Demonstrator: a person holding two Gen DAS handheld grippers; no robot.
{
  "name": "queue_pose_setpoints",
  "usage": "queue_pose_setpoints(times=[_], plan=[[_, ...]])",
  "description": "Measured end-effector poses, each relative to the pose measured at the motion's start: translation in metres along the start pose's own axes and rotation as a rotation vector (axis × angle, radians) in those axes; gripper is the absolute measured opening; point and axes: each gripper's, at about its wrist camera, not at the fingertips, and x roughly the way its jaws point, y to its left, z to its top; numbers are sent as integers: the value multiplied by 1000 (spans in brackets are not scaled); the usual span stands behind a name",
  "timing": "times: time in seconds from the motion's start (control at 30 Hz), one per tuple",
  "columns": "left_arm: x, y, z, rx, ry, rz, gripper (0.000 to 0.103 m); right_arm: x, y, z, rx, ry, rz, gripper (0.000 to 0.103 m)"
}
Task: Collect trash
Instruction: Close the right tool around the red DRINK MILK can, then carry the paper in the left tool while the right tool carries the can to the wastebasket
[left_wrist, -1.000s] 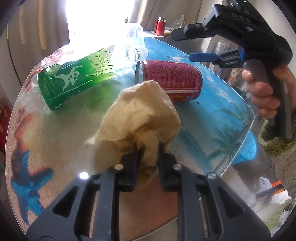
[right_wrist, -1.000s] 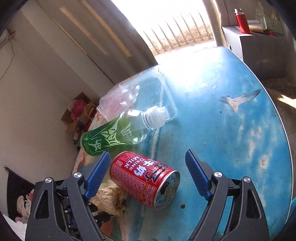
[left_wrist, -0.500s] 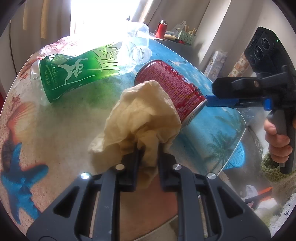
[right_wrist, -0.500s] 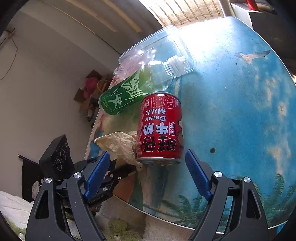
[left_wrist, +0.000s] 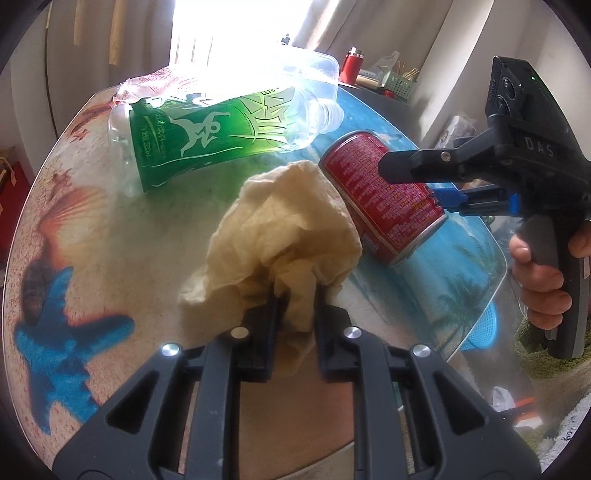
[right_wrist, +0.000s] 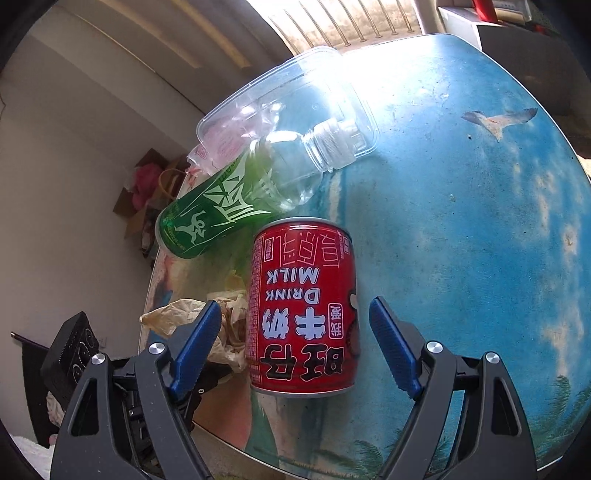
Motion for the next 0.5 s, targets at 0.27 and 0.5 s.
queue_pose_setpoints(times=[0.27,0.5], plan=[[1,-1,1,5,-2,-1,15,-1,-9,-11,54,8,3,64],[0,0,1,4,2,-1,18,-18,-18,-32,99,4,-16,64]])
